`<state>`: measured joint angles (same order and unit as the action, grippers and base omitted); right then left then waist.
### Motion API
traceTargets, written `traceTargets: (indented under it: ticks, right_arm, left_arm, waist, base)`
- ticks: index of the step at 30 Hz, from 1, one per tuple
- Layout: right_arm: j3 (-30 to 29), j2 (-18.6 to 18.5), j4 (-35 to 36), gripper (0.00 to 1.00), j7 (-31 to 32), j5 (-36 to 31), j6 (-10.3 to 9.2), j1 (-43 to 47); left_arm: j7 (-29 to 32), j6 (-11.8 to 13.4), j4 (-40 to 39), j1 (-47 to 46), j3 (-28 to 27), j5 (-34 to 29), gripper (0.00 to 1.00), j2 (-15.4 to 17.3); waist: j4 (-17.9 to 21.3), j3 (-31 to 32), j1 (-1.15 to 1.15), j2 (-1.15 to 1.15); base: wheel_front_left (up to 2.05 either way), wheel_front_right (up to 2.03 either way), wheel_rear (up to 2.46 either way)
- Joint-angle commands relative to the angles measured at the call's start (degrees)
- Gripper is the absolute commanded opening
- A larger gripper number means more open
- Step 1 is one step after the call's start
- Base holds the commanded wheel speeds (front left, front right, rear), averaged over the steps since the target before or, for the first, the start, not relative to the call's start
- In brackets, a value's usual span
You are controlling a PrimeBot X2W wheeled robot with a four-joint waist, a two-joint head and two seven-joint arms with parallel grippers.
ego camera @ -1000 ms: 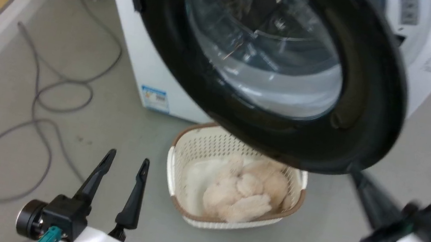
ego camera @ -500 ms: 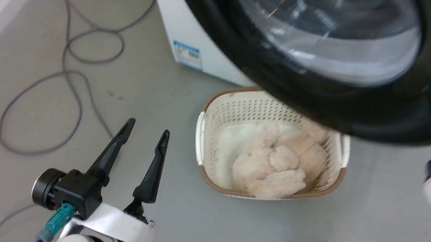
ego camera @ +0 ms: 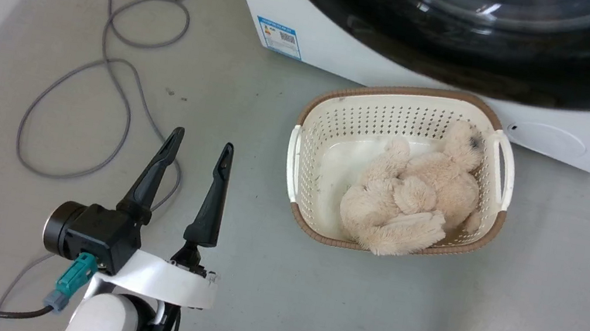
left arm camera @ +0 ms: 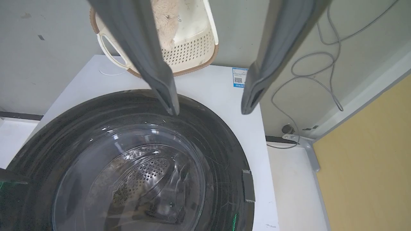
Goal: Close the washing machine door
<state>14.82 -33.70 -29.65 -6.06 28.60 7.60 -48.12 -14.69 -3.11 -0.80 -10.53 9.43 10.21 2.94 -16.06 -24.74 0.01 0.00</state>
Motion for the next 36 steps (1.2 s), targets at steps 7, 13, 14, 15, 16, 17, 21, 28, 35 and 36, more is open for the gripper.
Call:
traceTargets:
  ticks: [7,13,14,15,16,17,21,28,35,36]
  right_arm:
    - [-5.08,2.12,-8.25,0.00,-1.20,0.46,-0.11,-5.37]
    - [-4.98,4.36,-12.27,0.00,-4.62,-0.20,-0.11,-4.93]
    - [-4.66,4.58,-12.58,0.00,-5.09,-0.11,-0.11,-4.53]
    - [-4.22,4.83,-12.81,0.00,-5.65,-0.01,-0.11,-3.91]
    - [-3.69,4.97,-12.87,0.00,-6.11,0.09,-0.11,-3.20]
    - [-2.97,5.09,-12.79,0.00,-6.54,0.14,-0.11,-2.31]
    - [0.13,6.04,-11.68,0.00,-7.88,0.99,-0.11,2.82]
    - [3.50,7.04,-7.08,0.00,-8.81,3.07,-0.11,13.31]
    - [0.71,9.05,2.21,0.00,-8.92,0.05,-0.11,24.00]
    - [-0.29,9.59,3.55,0.00,-8.92,-0.54,-0.11,25.64]
  left_arm:
    - [-0.30,0.73,0.44,-1.11,-0.02,1.34,1.00,-0.06]
    - [-0.30,0.64,1.18,-0.65,-0.44,0.88,1.00,-0.06]
    - [-0.30,0.54,1.36,-0.46,-0.60,0.73,1.00,-0.06]
    - [-0.30,0.46,1.55,-0.24,-0.81,0.65,1.00,-0.06]
    - [-0.30,0.39,1.70,0.07,-1.00,0.62,1.00,-0.06]
    - [-0.30,0.32,1.84,0.39,-1.16,0.59,1.00,-0.06]
    - [-0.30,0.07,3.41,2.40,-1.82,0.76,1.00,-0.06]
    - [-0.30,-0.38,8.62,6.23,-3.32,0.14,1.00,-0.06]
    - [-0.30,-0.64,8.96,9.22,-5.42,0.16,1.00,-0.06]
    - [-0.30,-0.67,8.93,9.58,-5.55,0.22,1.00,-0.06]
  waist:
    - [-0.22,-0.65,-0.01,0.00]
    - [0.74,1.79,-0.01,0.00]
    - [0.99,2.46,-0.01,0.00]
    - [1.31,3.45,-0.01,0.00]
    - [1.63,4.24,-0.01,0.00]
    - [2.02,5.17,-0.01,0.00]
    - [4.21,9.72,-0.01,0.00]
    - [8.81,17.28,-0.01,0.00]
    - [13.11,21.67,-0.01,0.00]
    - [13.53,22.14,-0.01,0.00]
  base:
    - [0.00,0.00,0.00]
    - [0.00,0.00,0.00]
    - [0.00,0.00,0.00]
    - [0.00,0.00,0.00]
    - [0.00,0.00,0.00]
    - [0.00,0.00,0.00]
    - [0.00,0.00,0.00]
    - [0.00,0.00,0.00]
    - [0.00,0.00,0.00]
    - [0.00,0.00,0.00]
